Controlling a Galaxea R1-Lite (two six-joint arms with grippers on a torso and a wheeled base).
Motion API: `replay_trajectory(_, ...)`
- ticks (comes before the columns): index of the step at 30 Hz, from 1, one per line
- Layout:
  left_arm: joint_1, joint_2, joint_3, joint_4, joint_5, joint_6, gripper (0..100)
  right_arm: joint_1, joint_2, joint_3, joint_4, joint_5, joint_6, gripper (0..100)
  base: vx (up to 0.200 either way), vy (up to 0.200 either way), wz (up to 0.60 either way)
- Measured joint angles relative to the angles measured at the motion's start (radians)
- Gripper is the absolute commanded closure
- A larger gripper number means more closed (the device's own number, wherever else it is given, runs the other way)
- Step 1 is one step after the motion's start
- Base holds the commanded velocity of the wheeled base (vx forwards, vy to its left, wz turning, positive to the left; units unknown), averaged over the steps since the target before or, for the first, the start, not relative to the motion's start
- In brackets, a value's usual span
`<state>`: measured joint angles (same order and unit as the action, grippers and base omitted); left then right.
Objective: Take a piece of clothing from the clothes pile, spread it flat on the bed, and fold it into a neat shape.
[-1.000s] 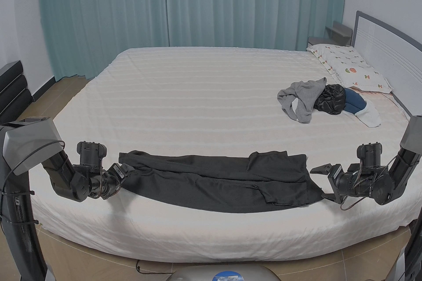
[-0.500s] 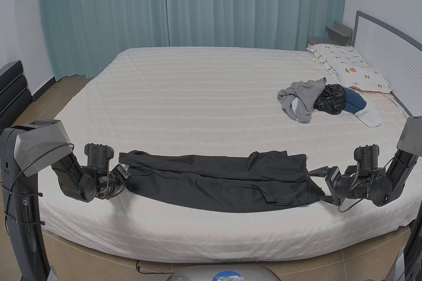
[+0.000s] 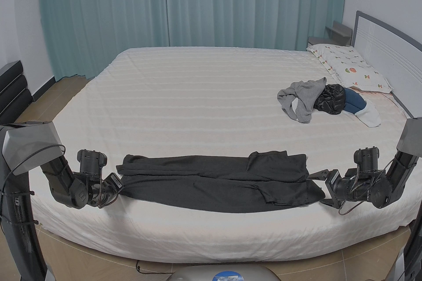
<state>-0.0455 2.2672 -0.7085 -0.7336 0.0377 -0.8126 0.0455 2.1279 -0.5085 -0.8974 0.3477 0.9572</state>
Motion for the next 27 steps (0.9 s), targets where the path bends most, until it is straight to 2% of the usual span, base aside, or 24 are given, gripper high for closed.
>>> replay_trajectory(14, 0.01, -0.052, 0.12, -0.002, 0.0, 0.057, 100, 0.006, -0.003, 0.024, 0.002, -0.004, -0.003, 0, 0.0, 0.0, 0.0)
replay_trajectory(19, 0.011, -0.057, 0.137, -0.003, 0.0, 0.064, 100, 0.022, -0.001, 0.031, 0.006, -0.073, -0.006, 0, 0.0, 0.0, 0.0)
replay_trajectory(27, 0.01, -0.061, 0.146, -0.003, -0.002, 0.064, 100, 0.042, 0.011, 0.032, 0.01, -0.095, -0.007, 0, 0.0, 0.0, 0.0)
